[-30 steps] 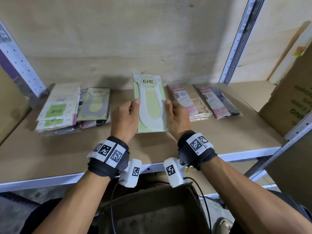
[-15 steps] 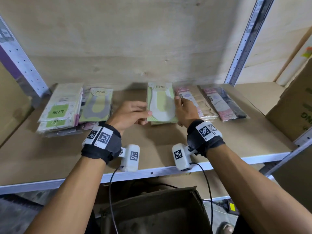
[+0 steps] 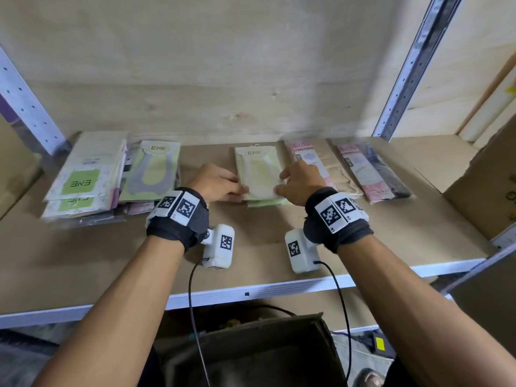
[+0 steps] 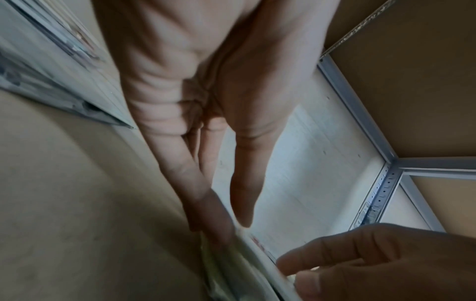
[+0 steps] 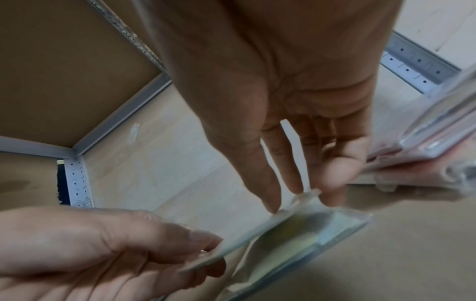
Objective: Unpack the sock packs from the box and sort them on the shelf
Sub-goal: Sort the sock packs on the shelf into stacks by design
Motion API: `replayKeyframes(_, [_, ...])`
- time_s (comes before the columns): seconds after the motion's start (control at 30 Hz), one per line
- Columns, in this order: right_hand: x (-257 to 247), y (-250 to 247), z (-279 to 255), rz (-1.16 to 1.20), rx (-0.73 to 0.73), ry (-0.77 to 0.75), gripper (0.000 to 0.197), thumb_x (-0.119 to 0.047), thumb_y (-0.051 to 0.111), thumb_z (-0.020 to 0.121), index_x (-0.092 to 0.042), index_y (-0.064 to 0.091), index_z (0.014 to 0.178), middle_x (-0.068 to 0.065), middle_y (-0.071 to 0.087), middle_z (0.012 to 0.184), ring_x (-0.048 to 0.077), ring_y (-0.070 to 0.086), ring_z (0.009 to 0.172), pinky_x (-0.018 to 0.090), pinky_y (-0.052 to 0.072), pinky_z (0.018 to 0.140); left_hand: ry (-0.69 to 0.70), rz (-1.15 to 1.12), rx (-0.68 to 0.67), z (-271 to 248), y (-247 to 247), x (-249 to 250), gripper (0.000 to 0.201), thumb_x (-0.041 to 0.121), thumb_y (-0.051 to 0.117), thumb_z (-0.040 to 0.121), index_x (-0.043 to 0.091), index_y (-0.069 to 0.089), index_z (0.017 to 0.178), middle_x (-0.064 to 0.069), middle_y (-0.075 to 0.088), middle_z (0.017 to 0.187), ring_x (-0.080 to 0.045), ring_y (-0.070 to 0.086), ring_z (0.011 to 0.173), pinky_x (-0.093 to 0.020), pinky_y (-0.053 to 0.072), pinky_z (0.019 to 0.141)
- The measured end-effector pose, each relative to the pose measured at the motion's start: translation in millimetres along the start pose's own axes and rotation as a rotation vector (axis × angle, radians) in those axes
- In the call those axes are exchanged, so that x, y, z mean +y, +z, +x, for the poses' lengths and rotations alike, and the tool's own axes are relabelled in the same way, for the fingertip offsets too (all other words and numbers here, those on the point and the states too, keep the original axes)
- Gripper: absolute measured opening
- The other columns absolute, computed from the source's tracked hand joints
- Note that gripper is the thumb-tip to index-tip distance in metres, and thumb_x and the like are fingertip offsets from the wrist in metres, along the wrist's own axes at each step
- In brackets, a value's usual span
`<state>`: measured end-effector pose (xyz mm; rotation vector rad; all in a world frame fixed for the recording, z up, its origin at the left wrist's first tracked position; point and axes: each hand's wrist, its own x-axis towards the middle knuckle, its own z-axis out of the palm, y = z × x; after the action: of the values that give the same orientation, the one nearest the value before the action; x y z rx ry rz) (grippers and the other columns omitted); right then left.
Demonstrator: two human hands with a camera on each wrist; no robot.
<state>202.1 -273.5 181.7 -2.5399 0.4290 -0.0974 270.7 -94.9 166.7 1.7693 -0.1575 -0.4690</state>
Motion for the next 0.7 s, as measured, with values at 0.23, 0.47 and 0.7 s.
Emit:
replayKeyframes(0.23, [-3,0,-5,-0.045,-0.04,0.028,0.028,-0.01,0.065,0.089,0.0,0.065,0.115,0.014,0.064,0.12,0.029,0.065,0.106,0.027,0.046,0.074,-0.04,0.035,-0.061,5,1,-5,0.033,-0.005,0.076,0.082,-0.007,0.068,0.114,-0.02,0.073,0.106,-0.024,0.072,0.082,-0.027,0.063,0.071])
replayKeyframes(0.47, [-4,-1,-5,-0.039,-0.064,0.036,0.03,-0.013,0.066,0.089,-0.001,0.065,0.117,0.013,0.063,0.121,0.028,0.064,0.106,0.027,0.047,0.075,-0.008,0.011,-0.077,10,3,-8,0.027,-0.005,0.076,0.083,-0.001,0.071,0.109,-0.008,0.076,0.092,-0.014,0.074,0.073,-0.023,0.062,0.068])
replayKeyframes(0.7, [-1,0,-4,-0.058,-0.066,0.006,0.031,-0.016,0.067,0.089,-0.001,0.067,0.115,0.013,0.065,0.122,0.028,0.063,0.11,0.029,0.048,0.078,0.01,0.021,-0.076,7,4,-6,0.035,-0.001,0.075,0.085,-0.004,0.067,0.12,-0.016,0.073,0.114,-0.017,0.073,0.086,-0.025,0.062,0.075])
